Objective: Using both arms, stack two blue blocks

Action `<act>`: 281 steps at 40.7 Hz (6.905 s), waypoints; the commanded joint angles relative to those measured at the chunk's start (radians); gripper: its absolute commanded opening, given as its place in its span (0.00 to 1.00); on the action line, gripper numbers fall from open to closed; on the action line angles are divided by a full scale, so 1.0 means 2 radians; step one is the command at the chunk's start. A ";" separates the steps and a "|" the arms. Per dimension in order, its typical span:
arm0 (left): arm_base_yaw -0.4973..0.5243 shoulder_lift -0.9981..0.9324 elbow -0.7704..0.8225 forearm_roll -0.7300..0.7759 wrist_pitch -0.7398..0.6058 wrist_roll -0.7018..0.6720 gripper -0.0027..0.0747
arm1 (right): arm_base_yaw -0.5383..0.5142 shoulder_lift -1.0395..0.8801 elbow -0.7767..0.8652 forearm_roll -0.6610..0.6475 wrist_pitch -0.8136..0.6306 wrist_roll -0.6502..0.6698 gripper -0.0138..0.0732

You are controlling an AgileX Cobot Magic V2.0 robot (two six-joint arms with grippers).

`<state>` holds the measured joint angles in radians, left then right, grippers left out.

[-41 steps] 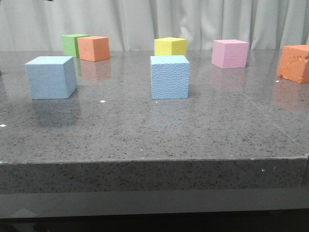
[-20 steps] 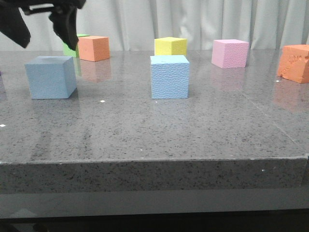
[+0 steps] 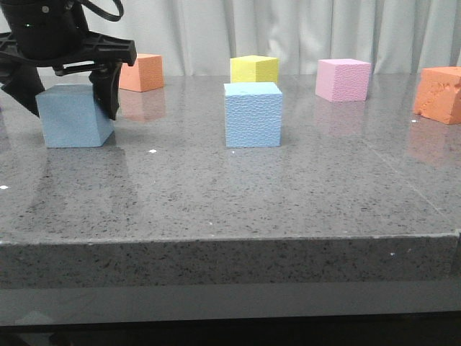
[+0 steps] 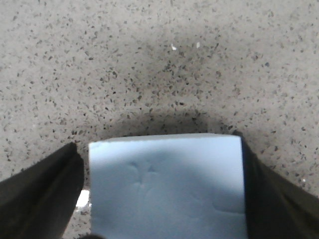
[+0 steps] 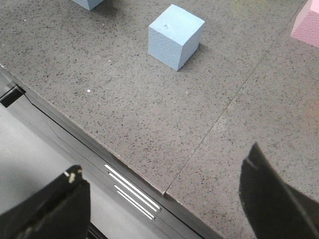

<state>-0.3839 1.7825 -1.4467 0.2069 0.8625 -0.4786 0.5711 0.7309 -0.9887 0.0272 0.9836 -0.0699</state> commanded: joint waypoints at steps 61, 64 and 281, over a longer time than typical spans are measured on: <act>-0.110 0.017 -0.239 -0.273 0.034 0.780 0.55 | -0.002 -0.002 -0.012 -0.002 -0.026 -0.003 0.87; -0.110 0.025 -0.239 -0.274 0.033 0.780 0.55 | -0.002 -0.002 -0.012 -0.002 -0.026 -0.003 0.87; 0.156 -0.888 0.669 -0.171 -0.373 0.296 0.01 | -0.002 -0.002 -0.012 -0.064 -0.001 0.107 0.08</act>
<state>-0.0757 0.0231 -0.1209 -0.1248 0.2270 0.1216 0.5711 0.7309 -0.9887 -0.0816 1.0357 0.1531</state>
